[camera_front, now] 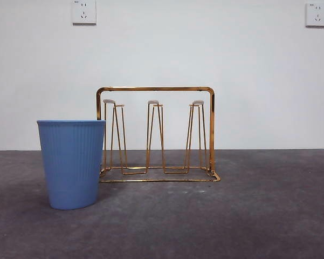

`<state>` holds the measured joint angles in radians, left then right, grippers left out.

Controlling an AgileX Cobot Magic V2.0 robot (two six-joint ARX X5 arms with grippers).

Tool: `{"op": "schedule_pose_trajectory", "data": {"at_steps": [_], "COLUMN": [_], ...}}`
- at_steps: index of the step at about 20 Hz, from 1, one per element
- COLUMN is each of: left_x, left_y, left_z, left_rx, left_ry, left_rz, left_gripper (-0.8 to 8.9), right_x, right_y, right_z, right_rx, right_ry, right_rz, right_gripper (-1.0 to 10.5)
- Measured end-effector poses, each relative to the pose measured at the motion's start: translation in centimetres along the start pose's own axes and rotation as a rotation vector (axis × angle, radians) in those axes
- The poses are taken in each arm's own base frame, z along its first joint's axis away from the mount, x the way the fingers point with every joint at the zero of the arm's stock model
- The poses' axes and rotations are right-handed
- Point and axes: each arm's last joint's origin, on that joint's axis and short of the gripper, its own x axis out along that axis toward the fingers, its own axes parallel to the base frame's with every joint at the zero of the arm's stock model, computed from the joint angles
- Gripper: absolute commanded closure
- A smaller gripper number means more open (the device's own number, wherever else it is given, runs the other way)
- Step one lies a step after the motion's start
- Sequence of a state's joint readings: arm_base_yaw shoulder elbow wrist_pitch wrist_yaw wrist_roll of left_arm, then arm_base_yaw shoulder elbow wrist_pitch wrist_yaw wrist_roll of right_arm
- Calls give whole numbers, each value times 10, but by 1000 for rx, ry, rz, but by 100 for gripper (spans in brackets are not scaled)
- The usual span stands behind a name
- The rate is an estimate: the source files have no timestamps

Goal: Pick up cup 1,put cup 1 in the cup rack,pick up cup 2,put cup 2 in the cup rack

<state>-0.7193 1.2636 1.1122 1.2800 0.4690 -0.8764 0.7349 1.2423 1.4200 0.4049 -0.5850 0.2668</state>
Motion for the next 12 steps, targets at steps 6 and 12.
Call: {"op": "schedule_pose_trajectory", "data": {"at_steps": [6,12], "left_x": [0,0], "left_y": [1,1], "left_z": [0,0], "left_rx": [-12,-28], "left_ry": [2,2], "left_rz": [8,9], "left_gripper": [785,822], "right_x": [0,0], "right_y": [0,0], "right_z": [-3,-4], "right_rx": [23,28], "right_ry": [26,31], "right_rz": [-5,0], "right_gripper": [958,815]}}
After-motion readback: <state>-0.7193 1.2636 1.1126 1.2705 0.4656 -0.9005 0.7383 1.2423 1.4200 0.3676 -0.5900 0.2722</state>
